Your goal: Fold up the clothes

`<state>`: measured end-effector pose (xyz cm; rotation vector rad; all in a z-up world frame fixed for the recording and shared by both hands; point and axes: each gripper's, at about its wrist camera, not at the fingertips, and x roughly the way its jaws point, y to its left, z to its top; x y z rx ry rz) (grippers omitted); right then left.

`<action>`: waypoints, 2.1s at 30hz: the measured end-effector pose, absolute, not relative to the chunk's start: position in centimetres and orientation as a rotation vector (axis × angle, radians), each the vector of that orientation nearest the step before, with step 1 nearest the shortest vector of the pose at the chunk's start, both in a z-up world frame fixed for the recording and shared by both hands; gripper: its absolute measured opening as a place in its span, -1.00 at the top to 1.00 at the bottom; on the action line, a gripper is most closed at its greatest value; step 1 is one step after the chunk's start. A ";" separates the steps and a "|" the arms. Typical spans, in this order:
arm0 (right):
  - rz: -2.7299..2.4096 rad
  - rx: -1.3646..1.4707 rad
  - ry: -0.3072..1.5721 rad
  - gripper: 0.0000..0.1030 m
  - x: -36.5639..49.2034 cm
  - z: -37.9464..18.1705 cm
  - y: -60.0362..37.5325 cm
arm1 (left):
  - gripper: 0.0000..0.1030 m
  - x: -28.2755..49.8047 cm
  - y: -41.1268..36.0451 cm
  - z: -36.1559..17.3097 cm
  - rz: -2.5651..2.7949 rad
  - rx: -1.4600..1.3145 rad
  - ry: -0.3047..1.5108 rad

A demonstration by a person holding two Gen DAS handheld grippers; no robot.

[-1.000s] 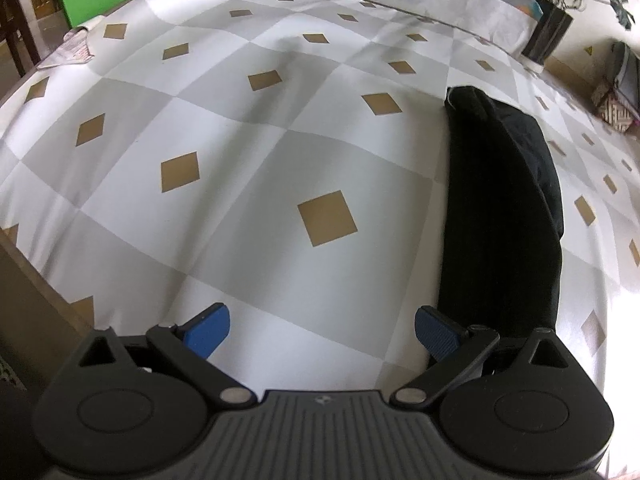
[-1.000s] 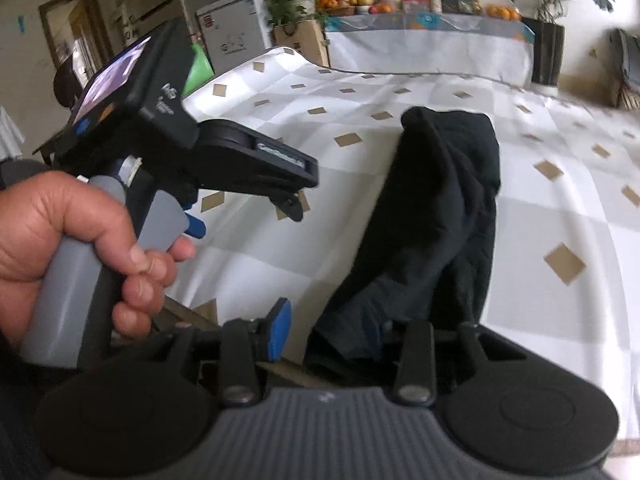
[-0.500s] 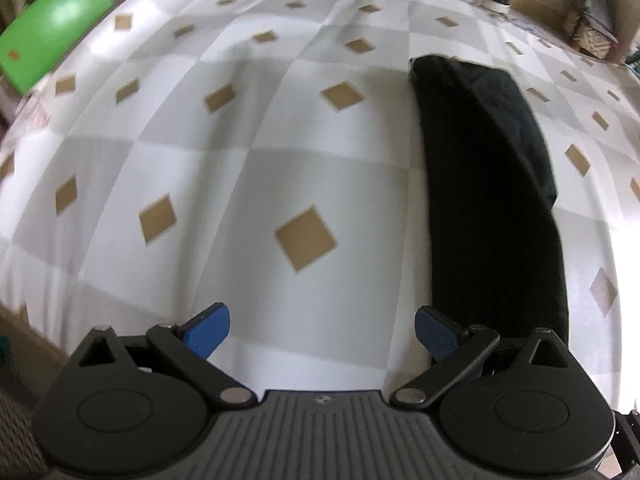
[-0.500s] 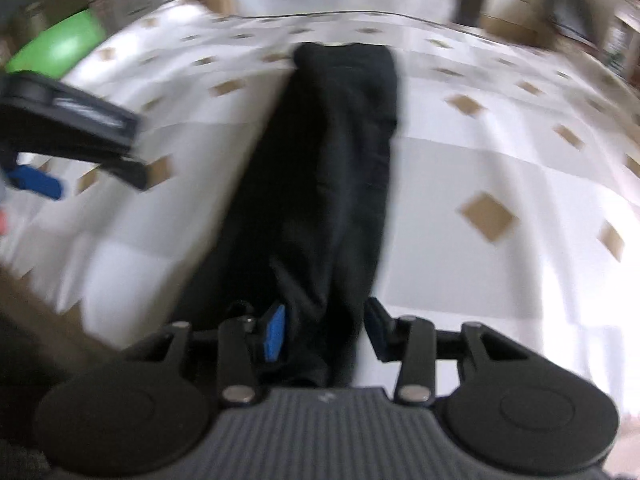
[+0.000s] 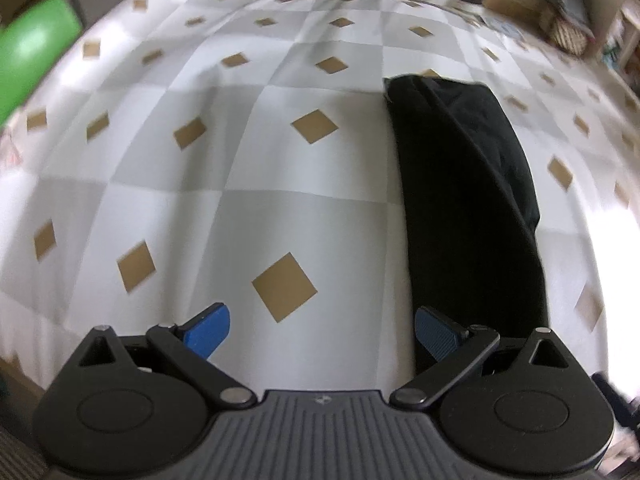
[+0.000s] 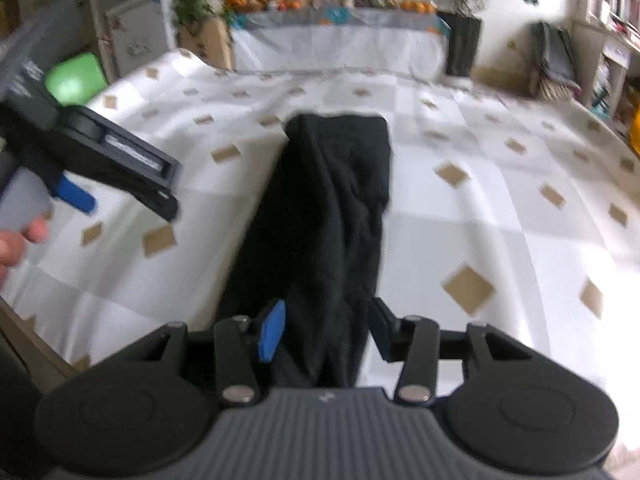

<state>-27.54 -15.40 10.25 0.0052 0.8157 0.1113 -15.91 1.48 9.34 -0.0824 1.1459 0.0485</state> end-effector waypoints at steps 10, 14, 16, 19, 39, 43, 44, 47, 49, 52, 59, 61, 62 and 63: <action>0.279 -0.163 0.879 0.18 -23.8 7.9 -12.4 | -0.92 -15.5 2.1 10.0 0.086 -0.082 1.097; 0.237 -0.186 0.907 0.18 -23.0 6.5 -12.6 | -0.92 -15.3 1.9 9.8 0.082 -0.096 1.109; 0.210 -0.204 0.921 0.18 -22.9 5.9 -12.8 | -0.92 -15.3 1.8 9.8 0.080 -0.104 1.112; 0.198 -0.196 0.921 0.19 -22.9 5.5 -13.3 | -0.92 -15.2 1.5 9.6 0.071 -0.114 1.119; 0.346 -0.101 0.741 1.00 -24.4 9.6 -12.9 | -0.92 -14.8 2.4 9.1 0.173 -0.120 1.113; 0.405 -0.121 0.750 0.99 -24.4 9.4 -11.9 | -0.92 -14.8 2.7 8.7 0.193 -0.119 1.125; 0.388 -0.149 0.753 0.96 -24.5 9.3 -11.7 | -0.92 -14.8 2.7 8.7 0.193 -0.119 1.127; 0.297 -0.159 0.798 0.76 -24.3 8.4 -12.3 | -0.92 -14.8 2.7 8.6 0.190 -0.121 1.131; 0.239 -0.155 0.840 0.45 -24.3 7.7 -12.9 | -0.92 -14.8 2.5 8.5 0.179 -0.122 1.132; 0.206 -0.157 0.868 0.34 -24.3 7.1 -13.2 | -0.92 -14.7 2.1 8.5 0.162 -0.114 1.138; 0.172 -0.208 0.868 0.36 -24.4 6.1 -12.7 | -0.92 -14.8 2.0 8.6 0.157 -0.119 1.139; 0.164 -0.201 0.879 0.66 -24.2 5.7 -12.9 | -0.92 -14.8 2.0 8.6 0.155 -0.122 1.139; 0.164 -0.201 0.884 0.77 -24.2 5.6 -13.1 | -0.92 -14.8 1.9 8.6 0.153 -0.122 1.139; 0.164 -0.202 0.889 0.91 -24.1 5.4 -13.2 | -0.92 -14.7 1.9 8.6 0.152 -0.121 1.139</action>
